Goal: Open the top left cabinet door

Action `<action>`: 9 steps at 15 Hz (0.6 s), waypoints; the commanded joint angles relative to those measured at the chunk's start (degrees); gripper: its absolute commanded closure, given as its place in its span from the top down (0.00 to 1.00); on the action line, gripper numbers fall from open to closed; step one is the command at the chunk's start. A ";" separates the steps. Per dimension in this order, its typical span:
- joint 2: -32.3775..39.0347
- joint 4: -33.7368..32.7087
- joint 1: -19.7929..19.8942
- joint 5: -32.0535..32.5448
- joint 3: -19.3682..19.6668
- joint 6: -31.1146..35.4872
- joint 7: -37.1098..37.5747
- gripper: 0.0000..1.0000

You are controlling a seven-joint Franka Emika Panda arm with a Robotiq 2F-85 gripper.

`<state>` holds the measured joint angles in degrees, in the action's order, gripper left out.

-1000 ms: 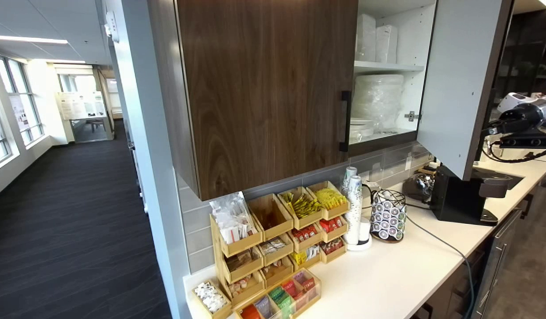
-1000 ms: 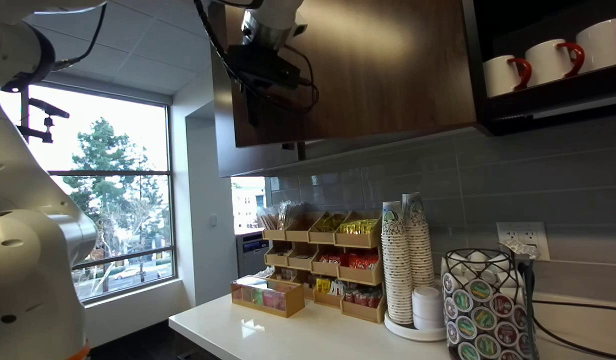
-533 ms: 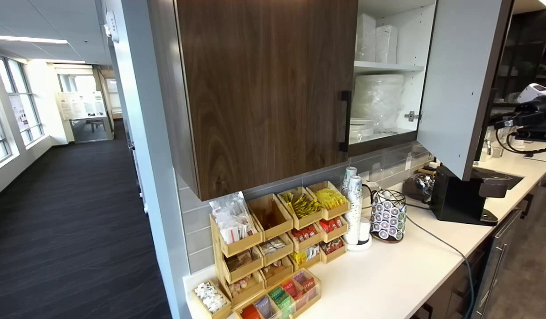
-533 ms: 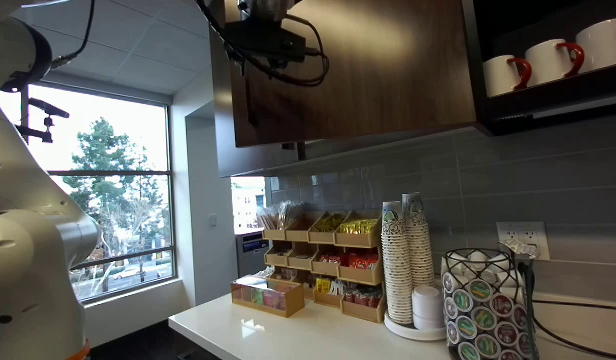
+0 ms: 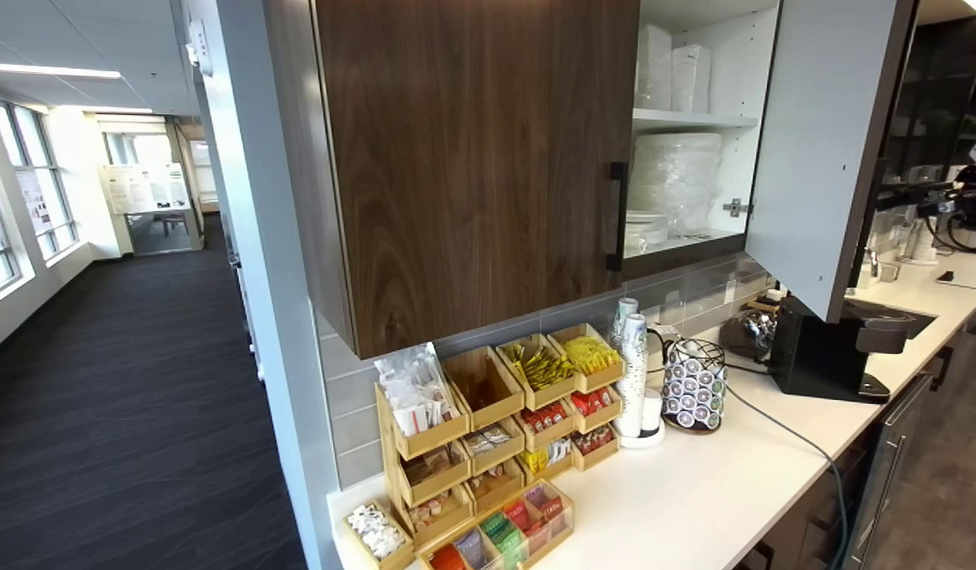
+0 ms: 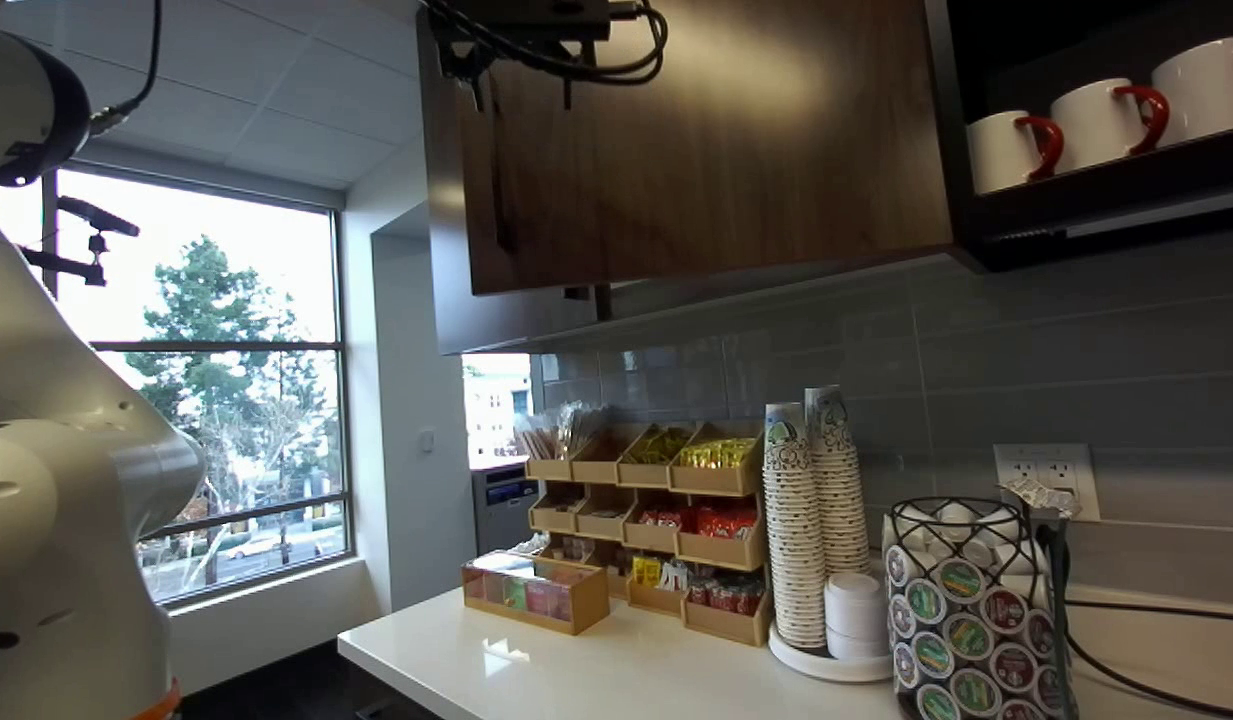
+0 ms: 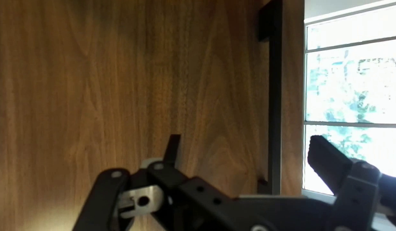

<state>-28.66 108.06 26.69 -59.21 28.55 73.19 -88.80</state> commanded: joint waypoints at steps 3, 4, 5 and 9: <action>-4.38 -1.25 1.50 6.72 1.76 1.78 0.01 1.00; -5.02 -1.29 1.80 7.57 2.27 1.98 0.33 1.00; -5.67 -1.24 1.98 8.27 2.81 2.13 0.57 1.00; -8.12 -1.33 2.03 10.76 4.80 2.53 1.64 1.00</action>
<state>-34.56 106.40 29.20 -51.33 32.41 74.15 -88.39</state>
